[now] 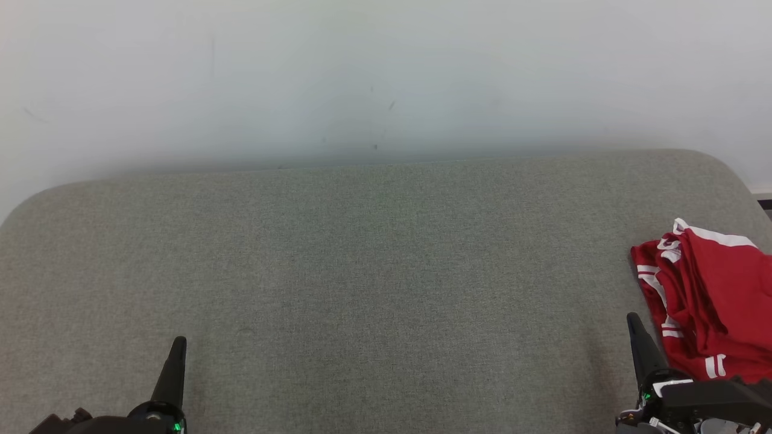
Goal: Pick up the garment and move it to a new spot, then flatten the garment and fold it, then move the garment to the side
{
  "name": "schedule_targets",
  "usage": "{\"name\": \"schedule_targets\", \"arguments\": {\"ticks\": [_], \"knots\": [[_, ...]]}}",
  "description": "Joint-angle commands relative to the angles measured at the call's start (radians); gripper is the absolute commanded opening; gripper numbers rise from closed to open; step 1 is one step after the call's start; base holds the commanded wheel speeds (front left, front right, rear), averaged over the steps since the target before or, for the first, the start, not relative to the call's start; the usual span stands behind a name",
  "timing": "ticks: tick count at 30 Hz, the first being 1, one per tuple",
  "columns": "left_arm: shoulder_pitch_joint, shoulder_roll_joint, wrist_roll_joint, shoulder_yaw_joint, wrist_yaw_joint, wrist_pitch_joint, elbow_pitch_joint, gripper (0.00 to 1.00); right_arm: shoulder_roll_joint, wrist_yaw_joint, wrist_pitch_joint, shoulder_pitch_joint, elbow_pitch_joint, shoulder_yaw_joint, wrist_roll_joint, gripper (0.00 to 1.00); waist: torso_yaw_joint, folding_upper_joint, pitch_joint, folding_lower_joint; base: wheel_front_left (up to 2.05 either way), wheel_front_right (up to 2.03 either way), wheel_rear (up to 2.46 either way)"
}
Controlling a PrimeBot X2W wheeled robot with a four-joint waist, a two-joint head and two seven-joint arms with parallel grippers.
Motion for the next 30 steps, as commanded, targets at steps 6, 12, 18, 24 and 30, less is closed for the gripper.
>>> {"name": "schedule_targets", "arguments": {"ticks": [6, 12, 18, 24, 30], "knots": [[-0.022, 0.005, -0.057, 0.005, -0.005, 0.016, 0.000, 0.00, 0.006, 0.001, 0.012, -0.016, -0.008, -0.011, 0.051, 0.00, 0.000, -0.0001, 0.000, -0.0001, 0.00, 0.00, 0.00], [-0.027, 0.006, -0.107, 0.008, -0.007, 0.031, 0.003, 0.00, 0.011, 0.001, 0.024, -0.018, -0.011, -0.019, 0.096, 0.00, -0.001, -0.0001, 0.000, -0.0001, 0.00, 0.00, 0.00], [-0.031, 0.006, -0.145, 0.010, -0.009, 0.041, 0.005, 0.00, 0.014, 0.001, 0.033, -0.020, -0.012, -0.024, 0.134, 0.00, -0.001, -0.0001, 0.000, -0.0001, 0.00, 0.00, 0.00], [-0.037, 0.006, -0.188, 0.012, -0.009, 0.051, 0.008, 0.00, 0.018, 0.001, 0.041, -0.022, -0.014, -0.030, 0.169, 0.00, -0.002, -0.0001, 0.000, -0.0001, 0.00, 0.00, 0.00], [-0.040, 0.006, -0.212, 0.014, -0.008, 0.059, 0.010, 0.00, 0.021, 0.001, 0.047, -0.024, -0.015, -0.035, 0.192, 0.00, -0.002, -0.0001, 0.000, -0.0001, 0.00, 0.00, 0.00]]}}
